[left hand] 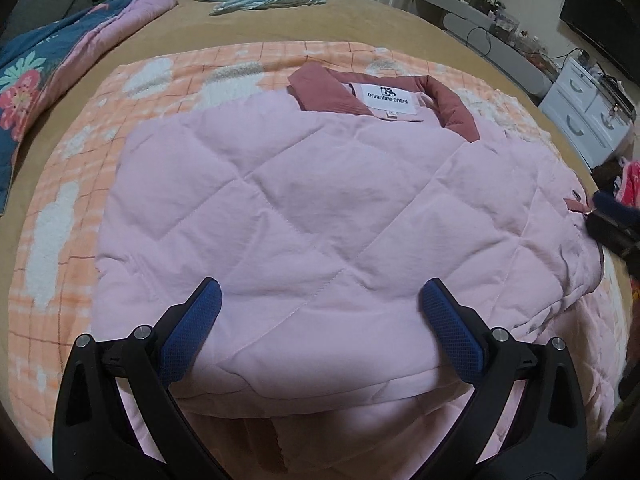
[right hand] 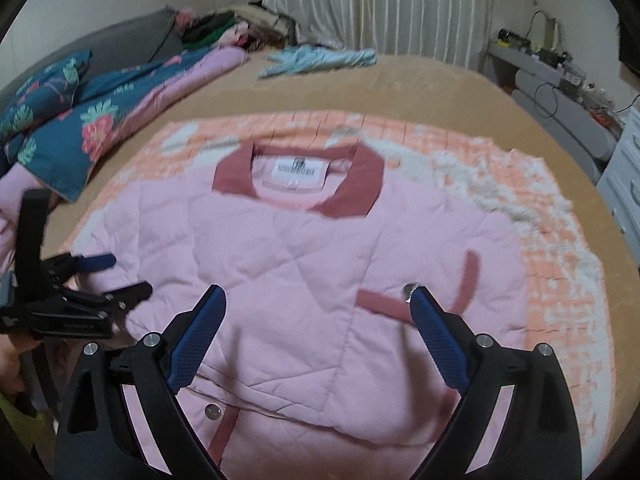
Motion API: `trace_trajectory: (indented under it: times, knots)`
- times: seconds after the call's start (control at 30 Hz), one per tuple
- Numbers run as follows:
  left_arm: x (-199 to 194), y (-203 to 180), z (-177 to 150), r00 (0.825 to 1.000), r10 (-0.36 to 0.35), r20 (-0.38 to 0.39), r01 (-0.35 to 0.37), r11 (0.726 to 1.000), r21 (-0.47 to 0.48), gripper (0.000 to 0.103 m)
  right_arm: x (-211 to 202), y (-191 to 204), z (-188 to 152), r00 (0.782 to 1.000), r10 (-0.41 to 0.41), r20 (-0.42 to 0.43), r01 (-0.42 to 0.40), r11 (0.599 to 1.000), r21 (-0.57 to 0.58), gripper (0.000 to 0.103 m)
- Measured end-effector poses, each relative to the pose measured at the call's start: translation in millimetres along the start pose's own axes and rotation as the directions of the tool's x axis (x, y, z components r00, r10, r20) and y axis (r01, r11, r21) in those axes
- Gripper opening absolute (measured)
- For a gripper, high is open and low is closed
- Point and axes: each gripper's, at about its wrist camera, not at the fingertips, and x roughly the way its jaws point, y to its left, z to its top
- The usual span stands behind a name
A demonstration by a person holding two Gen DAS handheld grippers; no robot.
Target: Fold large clothes
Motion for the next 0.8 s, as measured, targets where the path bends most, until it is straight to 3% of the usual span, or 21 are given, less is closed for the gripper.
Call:
trace_trajectory:
  times: [0.1,0.33,0.53,0.8]
  knots:
    - [1,1,-2,1.0,-0.002,0.008,0.002,1.0,0.0,0.095,36,-2,-13,0.993,-0.027,-0.116,0.028,1.0,0.009,0.094]
    - [-2,-5,-5,0.999,0.024,0.032,-0.025,1.0,0.015,0.095,63,2,-26,0.991,-0.079,-0.108,0.083,0.996,0.032,0.099]
    - [-24,-10,-6,0.998,0.039,0.041,-0.039,0.999,0.012,0.094,36,-3,-26,0.996,-0.05,-0.078,0.056,0.996,0.072,0.099]
    - [-57,-18,-10,0.997,-0.019,0.075,0.021,1.0,-0.014,0.094,-31,-6,-27,1.0,-0.014,0.017,0.012,0.994,0.113,0.099]
